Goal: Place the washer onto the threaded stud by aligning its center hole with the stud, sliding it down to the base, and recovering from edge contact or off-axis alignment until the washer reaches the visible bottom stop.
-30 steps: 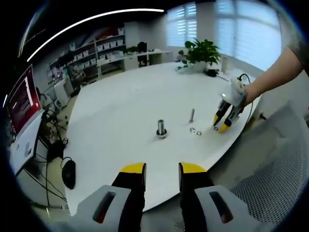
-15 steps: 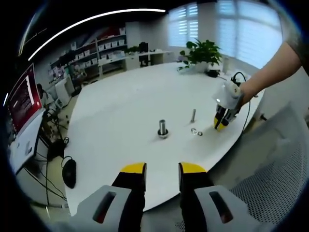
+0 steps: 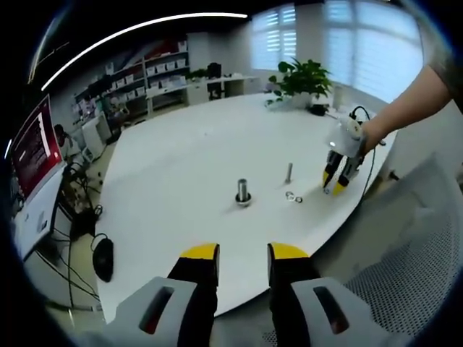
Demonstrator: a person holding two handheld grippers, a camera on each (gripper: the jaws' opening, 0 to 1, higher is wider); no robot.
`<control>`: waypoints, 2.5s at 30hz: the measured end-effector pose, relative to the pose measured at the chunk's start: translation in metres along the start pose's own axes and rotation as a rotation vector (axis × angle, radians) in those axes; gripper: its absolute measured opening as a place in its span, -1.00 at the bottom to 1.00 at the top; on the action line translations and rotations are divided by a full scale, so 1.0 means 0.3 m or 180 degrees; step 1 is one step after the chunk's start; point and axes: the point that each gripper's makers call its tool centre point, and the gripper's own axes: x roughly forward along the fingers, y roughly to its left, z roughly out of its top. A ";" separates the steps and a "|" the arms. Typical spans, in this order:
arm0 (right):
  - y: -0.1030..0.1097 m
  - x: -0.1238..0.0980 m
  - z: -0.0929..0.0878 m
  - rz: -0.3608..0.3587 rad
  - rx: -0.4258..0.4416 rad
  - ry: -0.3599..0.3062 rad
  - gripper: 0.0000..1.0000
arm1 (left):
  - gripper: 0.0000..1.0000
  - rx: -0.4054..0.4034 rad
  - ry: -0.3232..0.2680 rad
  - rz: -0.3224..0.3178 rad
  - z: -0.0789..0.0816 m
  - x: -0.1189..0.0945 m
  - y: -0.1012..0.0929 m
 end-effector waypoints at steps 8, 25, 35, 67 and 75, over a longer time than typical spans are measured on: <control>-0.007 0.005 0.003 -0.0051 -0.0024 0.0176 -0.59 | -0.51 -0.0009 0.0007 0.0026 0.000 -0.001 0.003; -0.004 0.009 0.016 -0.0142 -0.0204 0.0306 -0.69 | -0.53 -0.0005 0.0029 0.0043 -0.004 -0.001 0.005; 0.002 0.015 0.018 -0.0276 -0.0227 0.0674 -0.71 | -0.53 -0.0019 0.0029 0.0047 -0.006 -0.002 0.007; -0.062 0.031 0.185 -0.0130 0.0570 -0.0201 -0.60 | -0.53 -0.0018 0.0011 0.0063 -0.002 -0.003 0.011; -0.064 0.050 0.270 -0.0139 0.0545 -0.0313 -0.57 | -0.53 -0.0024 0.0005 0.0071 -0.001 -0.004 0.012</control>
